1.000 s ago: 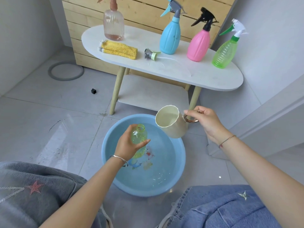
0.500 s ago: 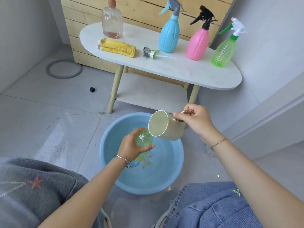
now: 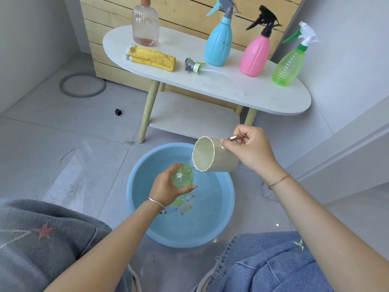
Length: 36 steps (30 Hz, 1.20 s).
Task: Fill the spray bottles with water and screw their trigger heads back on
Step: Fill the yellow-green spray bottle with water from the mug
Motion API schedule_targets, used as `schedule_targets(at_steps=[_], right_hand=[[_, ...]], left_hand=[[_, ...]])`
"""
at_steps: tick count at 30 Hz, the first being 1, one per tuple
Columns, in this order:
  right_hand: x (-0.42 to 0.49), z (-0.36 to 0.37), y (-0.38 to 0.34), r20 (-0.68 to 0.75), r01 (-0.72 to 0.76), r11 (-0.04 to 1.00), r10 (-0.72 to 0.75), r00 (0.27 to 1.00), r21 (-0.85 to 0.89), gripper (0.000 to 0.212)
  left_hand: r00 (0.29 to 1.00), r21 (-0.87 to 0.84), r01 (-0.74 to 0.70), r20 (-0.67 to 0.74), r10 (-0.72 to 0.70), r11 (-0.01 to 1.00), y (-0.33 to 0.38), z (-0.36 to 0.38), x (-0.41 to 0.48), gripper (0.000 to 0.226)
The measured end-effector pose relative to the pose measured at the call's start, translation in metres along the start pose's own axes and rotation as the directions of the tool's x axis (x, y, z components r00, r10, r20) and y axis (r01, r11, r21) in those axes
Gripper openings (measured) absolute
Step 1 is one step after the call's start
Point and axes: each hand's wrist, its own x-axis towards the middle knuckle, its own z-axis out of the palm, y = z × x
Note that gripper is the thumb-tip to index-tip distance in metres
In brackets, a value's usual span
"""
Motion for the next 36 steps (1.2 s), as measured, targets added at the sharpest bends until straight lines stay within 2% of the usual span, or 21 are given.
schedule_targets(at_steps=[16, 20, 25, 36], right_hand=[[-0.002, 0.005, -0.007, 0.003, 0.149, 0.983, -0.149, 0.989, -0.105, 0.041], [-0.002, 0.007, -0.008, 0.019, 0.239, 0.956, -0.239, 0.971, -0.173, 0.044], [-0.001, 0.011, -0.009, 0.035, 0.318, 0.918, -0.319, 0.947, -0.236, 0.036], [-0.001, 0.017, -0.012, 0.099, 0.462, 0.806, -0.46, 0.882, -0.371, 0.034]], left_hand=[[1.0, -0.02, 0.001, -0.006, -0.001, 1.0, -0.002, 0.002, 0.001, 0.068], [1.0, -0.029, -0.003, -0.001, 0.003, 1.0, -0.001, 0.003, 0.001, 0.068], [1.0, -0.018, -0.009, 0.003, 0.009, 1.0, -0.001, 0.006, 0.001, 0.07], [1.0, -0.032, -0.008, 0.013, 0.008, 0.999, -0.002, 0.006, 0.002, 0.065]])
